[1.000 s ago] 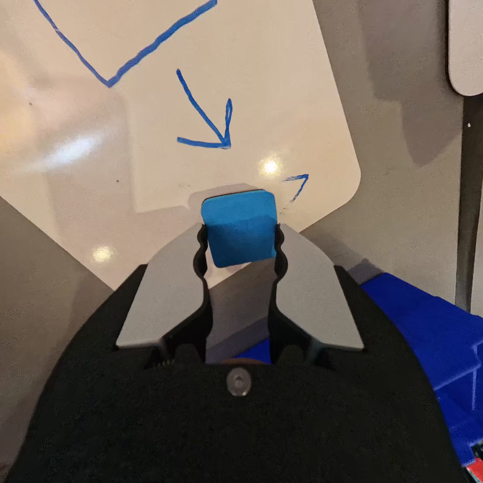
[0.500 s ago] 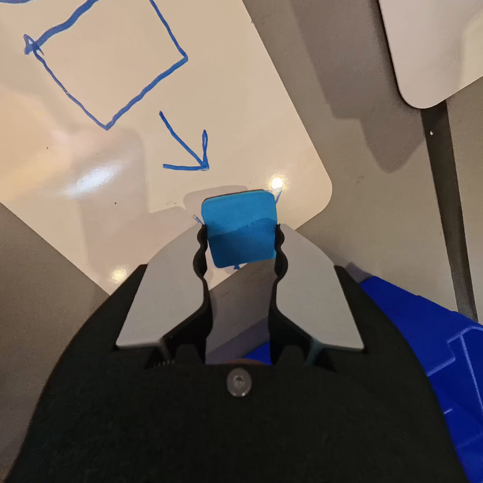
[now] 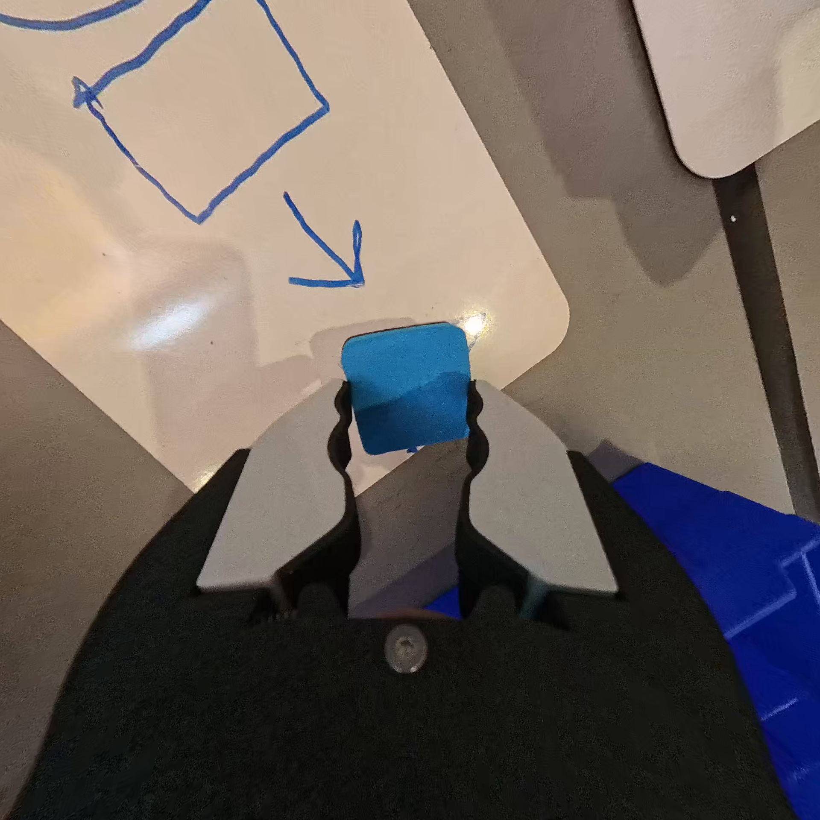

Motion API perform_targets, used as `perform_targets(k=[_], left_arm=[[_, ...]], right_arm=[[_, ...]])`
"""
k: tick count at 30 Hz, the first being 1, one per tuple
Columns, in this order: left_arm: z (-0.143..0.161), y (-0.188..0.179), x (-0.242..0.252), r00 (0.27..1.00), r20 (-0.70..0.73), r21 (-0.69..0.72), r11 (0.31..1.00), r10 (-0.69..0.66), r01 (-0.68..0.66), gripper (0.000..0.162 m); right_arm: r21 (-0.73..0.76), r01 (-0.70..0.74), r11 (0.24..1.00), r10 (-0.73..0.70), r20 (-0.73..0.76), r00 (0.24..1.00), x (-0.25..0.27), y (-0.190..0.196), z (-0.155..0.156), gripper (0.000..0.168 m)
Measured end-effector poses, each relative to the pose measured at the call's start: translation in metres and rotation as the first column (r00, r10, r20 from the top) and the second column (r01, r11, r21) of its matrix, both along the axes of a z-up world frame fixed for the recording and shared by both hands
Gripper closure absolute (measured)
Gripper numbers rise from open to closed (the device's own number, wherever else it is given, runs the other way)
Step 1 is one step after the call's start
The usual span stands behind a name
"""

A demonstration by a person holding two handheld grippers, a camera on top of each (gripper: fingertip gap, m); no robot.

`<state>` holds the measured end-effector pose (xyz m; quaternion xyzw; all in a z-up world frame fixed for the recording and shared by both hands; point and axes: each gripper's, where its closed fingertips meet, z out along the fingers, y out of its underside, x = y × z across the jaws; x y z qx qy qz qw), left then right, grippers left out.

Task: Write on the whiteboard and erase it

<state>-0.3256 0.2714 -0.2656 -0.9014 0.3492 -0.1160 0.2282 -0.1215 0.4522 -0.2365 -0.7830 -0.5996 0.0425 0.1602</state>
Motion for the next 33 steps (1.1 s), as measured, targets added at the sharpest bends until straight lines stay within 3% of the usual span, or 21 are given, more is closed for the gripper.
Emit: perform_targets(k=[8, 12, 17, 21, 22, 26, 28, 30, 31, 33], left_arm=[[-0.015, -0.004, 0.000, 0.991, -0.127, -0.037, 0.999, -0.034, 0.029, 0.162], [-0.015, -0.004, 0.012, 0.996, -0.083, -0.044, 0.998, -0.046, 0.042, 0.162], [-0.015, -0.003, 0.024, 0.995, -0.076, -0.038, 0.997, -0.065, 0.062, 0.162], [-0.015, -0.003, 0.025, 0.997, -0.058, -0.043, 0.998, -0.056, 0.054, 0.162], [-0.015, -0.003, 0.025, 0.997, -0.054, -0.041, 0.998, -0.056, 0.053, 0.162], [-0.015, -0.003, 0.025, 0.998, -0.037, -0.043, 0.998, -0.052, 0.051, 0.162], [-0.015, -0.002, 0.025, 0.998, -0.027, -0.041, 0.998, -0.049, 0.048, 0.162], [-0.015, -0.002, 0.025, 0.999, -0.022, -0.039, 0.998, -0.046, 0.046, 0.162], [-0.014, -0.002, 0.025, 0.999, -0.021, -0.038, 0.998, -0.045, 0.044, 0.162], [-0.014, -0.002, 0.025, 0.999, -0.019, -0.037, 0.998, -0.043, 0.043, 0.162]], right_arm=[[0.005, -0.017, 1.000, 0.017, 0.016, 1.000, -0.012, 0.007, -0.015, 0.119], [0.007, -0.027, 1.000, 0.026, 0.103, 0.994, -0.019, 0.022, -0.033, 0.120], [-0.050, -0.248, 0.968, 0.253, 0.193, 0.948, -0.017, -0.020, -0.032, 0.119], [-0.065, -0.058, 0.996, 0.068, 0.165, 0.984, -0.001, 0.019, -0.030, 0.120], [-0.086, -0.053, 0.995, 0.065, 0.146, 0.987, -0.005, 0.017, -0.030, 0.120], [-0.058, -0.271, 0.961, 0.277, 0.145, 0.950, -0.038, -0.030, -0.030, 0.120], [-0.049, -0.245, 0.968, 0.249, 0.149, 0.957, -0.035, -0.019, -0.030, 0.119], [-0.059, -0.107, 0.992, 0.114, 0.139, 0.984, -0.023, 0.011, -0.031, 0.119], [-0.088, -0.071, 0.994, 0.081, 0.115, 0.990, -0.025, 0.014, -0.030, 0.120], [-0.094, -0.131, 0.987, 0.139, 0.082, 0.987, -0.047, -0.006, -0.031, 0.120]])
